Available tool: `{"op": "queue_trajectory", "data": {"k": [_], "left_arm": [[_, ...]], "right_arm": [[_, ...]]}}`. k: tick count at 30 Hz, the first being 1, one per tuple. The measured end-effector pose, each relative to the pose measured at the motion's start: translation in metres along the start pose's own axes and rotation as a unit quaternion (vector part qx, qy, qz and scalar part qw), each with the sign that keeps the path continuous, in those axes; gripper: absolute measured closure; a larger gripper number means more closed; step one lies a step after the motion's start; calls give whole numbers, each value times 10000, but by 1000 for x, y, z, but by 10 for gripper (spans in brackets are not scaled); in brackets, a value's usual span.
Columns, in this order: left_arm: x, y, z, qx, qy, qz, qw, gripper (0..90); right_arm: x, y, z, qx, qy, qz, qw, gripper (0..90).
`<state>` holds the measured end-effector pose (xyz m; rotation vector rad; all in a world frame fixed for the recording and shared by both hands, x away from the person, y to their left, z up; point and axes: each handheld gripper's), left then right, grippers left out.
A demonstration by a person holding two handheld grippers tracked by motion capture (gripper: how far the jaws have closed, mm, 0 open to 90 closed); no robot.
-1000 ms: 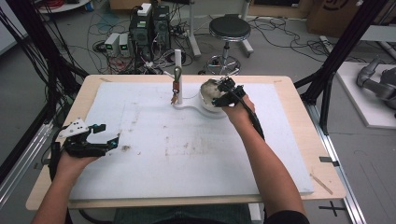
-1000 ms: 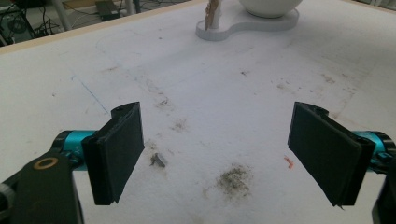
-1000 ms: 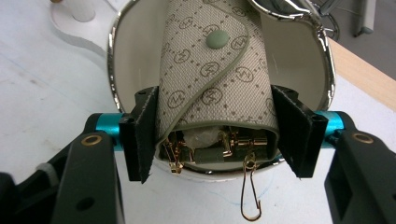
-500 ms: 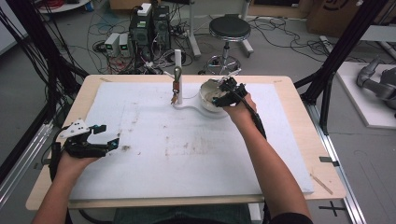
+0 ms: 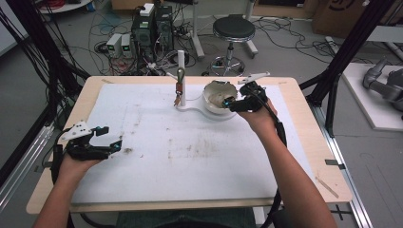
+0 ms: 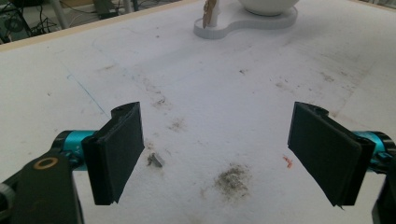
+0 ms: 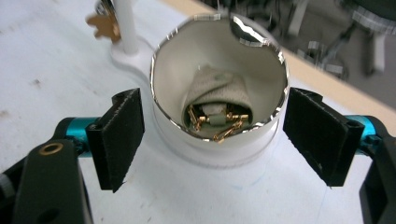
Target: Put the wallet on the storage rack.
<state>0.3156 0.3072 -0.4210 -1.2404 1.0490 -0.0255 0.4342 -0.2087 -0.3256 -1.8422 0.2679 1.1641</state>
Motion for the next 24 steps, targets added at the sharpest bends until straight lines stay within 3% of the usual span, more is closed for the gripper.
{"op": "queue_trajectory", "data": {"k": [3, 13, 18, 24], "left_arm": [[1, 0, 0, -15, 5, 14, 10000, 183], [3, -2, -1, -19, 3, -50, 10000, 183], [5, -4, -3, -23, 51, -115, 9999, 183], [9, -8, -1, -58, 81, -207, 9997, 183]], "right_arm": [[-3, 12, -3, 32, -83, 7, 10000, 210], [-20, 54, -15, 272, -142, -381, 9988, 210], [-29, 77, -19, 396, -142, -712, 9966, 210], [-27, 100, -23, 598, -148, -884, 9942, 210]]}}
Point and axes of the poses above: each handheld gripper's, and its own axes: x roughly forward along the jaws, y roughly out of its underside, z roughly to its left, and after that the axes turned 15 degrees about z, right-handed
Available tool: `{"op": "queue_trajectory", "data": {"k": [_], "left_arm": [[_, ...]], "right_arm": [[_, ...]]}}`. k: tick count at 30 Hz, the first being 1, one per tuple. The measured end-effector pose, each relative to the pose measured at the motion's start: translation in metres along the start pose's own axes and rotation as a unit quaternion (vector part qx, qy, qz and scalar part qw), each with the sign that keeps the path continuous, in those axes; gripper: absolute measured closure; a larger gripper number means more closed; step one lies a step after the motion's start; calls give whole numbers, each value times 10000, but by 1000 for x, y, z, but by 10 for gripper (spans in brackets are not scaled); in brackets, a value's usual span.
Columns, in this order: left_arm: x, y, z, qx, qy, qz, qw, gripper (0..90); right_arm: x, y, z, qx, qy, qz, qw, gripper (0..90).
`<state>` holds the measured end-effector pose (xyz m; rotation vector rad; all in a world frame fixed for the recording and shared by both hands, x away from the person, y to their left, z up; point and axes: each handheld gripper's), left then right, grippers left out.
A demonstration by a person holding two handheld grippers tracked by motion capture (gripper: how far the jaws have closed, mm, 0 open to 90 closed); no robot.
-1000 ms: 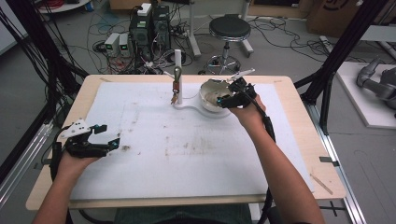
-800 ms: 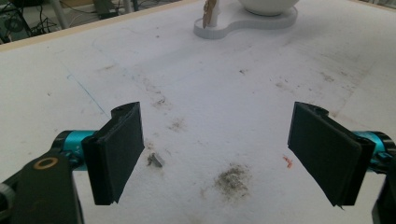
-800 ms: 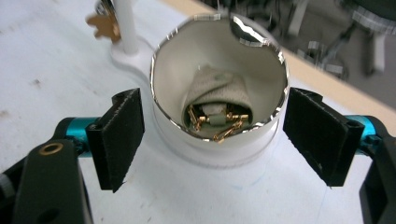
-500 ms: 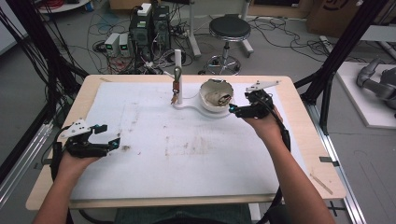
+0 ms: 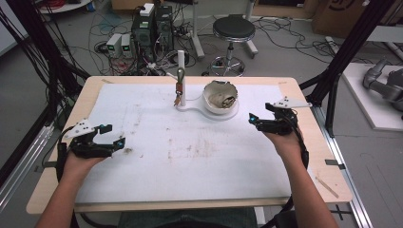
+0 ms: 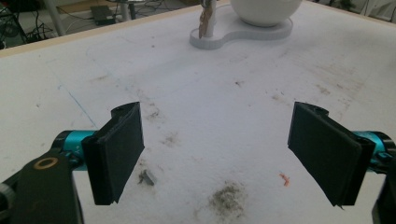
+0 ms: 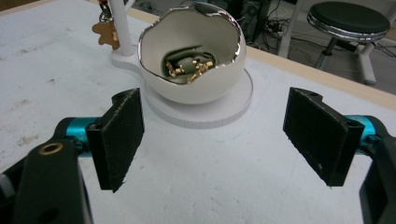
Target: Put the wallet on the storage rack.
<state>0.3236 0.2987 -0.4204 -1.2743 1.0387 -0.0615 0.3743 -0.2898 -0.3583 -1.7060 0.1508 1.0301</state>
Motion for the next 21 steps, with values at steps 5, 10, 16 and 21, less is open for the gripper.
{"op": "queue_trajectory", "data": {"k": [5, 10, 16, 21], "left_arm": [[4, -3, 1, -67, 11, -101, 9999, 183], [10, -6, 2, -72, 36, -124, 9999, 183], [14, -9, 2, -54, 51, -119, 9999, 183], [14, -8, 0, -45, 15, -87, 10000, 183]], "right_arm": [[3, 16, -1, 119, -60, -22, 9999, 200], [8, 31, -2, 206, -69, -25, 9998, 195], [14, 47, -6, 339, -66, 5, 9994, 185], [18, 54, -8, 354, -64, 48, 9993, 185]]}}
Point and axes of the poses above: each handheld gripper's, and its own axes: x roughly forward along the jaws, y roughly out of its underside, z roughly to its left, and after that the axes turned 15 degrees about z, right-handed
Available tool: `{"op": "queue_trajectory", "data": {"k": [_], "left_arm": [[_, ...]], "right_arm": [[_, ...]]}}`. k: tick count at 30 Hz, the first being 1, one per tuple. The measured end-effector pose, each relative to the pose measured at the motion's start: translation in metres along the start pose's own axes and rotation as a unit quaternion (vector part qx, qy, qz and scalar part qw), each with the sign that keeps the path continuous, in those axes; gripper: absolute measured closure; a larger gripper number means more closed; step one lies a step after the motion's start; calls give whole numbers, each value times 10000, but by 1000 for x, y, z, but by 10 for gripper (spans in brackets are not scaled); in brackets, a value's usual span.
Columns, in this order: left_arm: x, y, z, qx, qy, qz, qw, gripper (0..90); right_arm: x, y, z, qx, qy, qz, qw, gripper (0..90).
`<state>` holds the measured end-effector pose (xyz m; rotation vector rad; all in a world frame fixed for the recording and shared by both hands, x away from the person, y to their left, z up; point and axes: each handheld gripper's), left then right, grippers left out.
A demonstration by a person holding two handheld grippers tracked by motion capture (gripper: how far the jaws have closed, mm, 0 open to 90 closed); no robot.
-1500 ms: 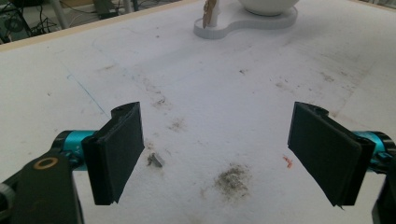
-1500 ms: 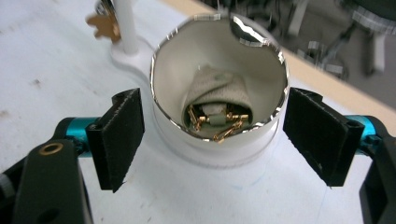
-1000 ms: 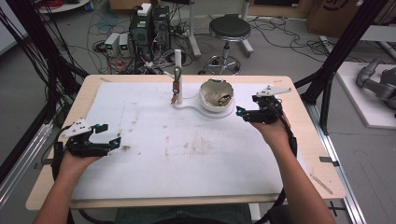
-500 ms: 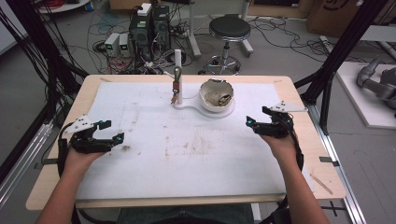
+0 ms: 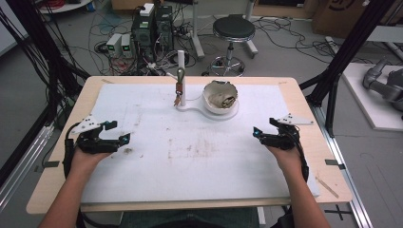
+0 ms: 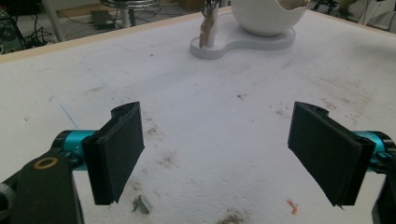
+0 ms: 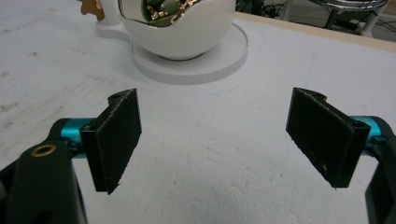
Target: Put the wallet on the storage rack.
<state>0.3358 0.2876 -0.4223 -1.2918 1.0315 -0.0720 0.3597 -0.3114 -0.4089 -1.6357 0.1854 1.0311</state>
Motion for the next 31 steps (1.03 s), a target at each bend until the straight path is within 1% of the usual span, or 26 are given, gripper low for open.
{"op": "queue_trajectory", "data": {"k": [4, 11, 12, 14, 20, 23, 31], "left_arm": [[1, 0, -1, 34, 12, 16, 10000, 183], [1, 1, -1, 31, 38, 16, 10000, 183], [1, 2, -1, -4, 34, -2, 10000, 183], [0, 2, -1, 19, 36, 9, 10000, 183], [-1, 2, 0, -11, -8, -9, 10000, 181], [0, 3, 0, -8, -32, 19, 10000, 181], [2, 3, 0, -14, 10, 64, 10000, 180]], "right_arm": [[0, 1, -1, -8, 13, 8, 10000, 185], [0, 1, -1, 7, 39, 52, 10000, 185], [0, 1, 0, -13, 40, 51, 10000, 185], [1, 1, 0, -43, 53, 42, 10000, 185], [1, 1, -1, -11, 57, 76, 10000, 185], [1, 1, -1, 1, 53, 84, 10000, 185], [2, 1, -1, -31, 61, 115, 9999, 185]]}}
Point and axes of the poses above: each handheld gripper's, and its own axes: x roughly forward along the jaws, y roughly out of its underside, z roughly to its left, and after that the axes turned 15 degrees about z, right-handed
